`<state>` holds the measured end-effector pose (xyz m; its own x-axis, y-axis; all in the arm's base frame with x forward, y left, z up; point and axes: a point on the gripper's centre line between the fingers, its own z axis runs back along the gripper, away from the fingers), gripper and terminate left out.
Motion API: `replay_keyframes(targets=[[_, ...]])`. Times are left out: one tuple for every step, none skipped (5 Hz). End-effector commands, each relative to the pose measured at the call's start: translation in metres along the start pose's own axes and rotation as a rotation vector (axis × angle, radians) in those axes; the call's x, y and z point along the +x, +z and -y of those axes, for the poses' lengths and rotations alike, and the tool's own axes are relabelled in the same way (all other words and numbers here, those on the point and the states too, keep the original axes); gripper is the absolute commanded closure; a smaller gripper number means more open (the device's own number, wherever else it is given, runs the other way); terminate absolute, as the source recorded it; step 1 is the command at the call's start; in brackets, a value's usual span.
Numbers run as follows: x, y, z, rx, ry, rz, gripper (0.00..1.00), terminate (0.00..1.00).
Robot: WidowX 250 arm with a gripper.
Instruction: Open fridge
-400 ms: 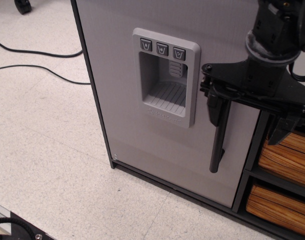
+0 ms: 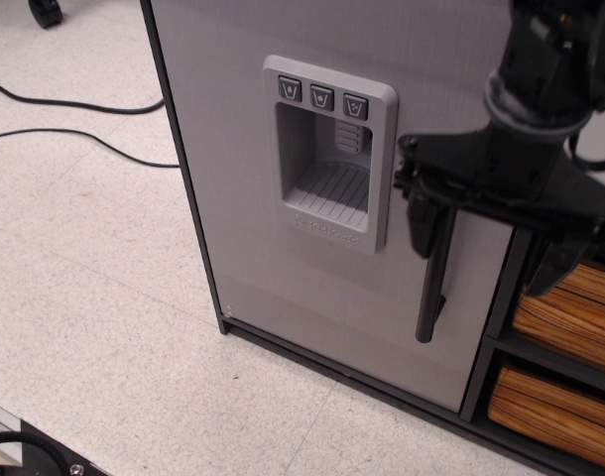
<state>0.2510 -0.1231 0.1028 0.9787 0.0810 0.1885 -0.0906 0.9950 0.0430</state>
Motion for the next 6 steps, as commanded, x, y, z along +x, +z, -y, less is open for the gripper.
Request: replay_keyframes(targets=[[0.038,-0.035,-0.029,0.008,0.046,0.108,0.0,0.0],[0.052,-0.05,-0.049,0.037,0.049,0.148,0.0,0.0],[0.067,-0.059,-0.06,0.05,0.038,0.185,0.0,0.0],[0.082,-0.064,-0.052,-0.002,-0.029,0.212,0.0,0.0],[0.09,-0.067,-0.041,-0.046,-0.073,0.212,0.0,0.0],[0.105,-0.068,-0.035,-0.061,-0.083,0.236,0.0,0.0]])
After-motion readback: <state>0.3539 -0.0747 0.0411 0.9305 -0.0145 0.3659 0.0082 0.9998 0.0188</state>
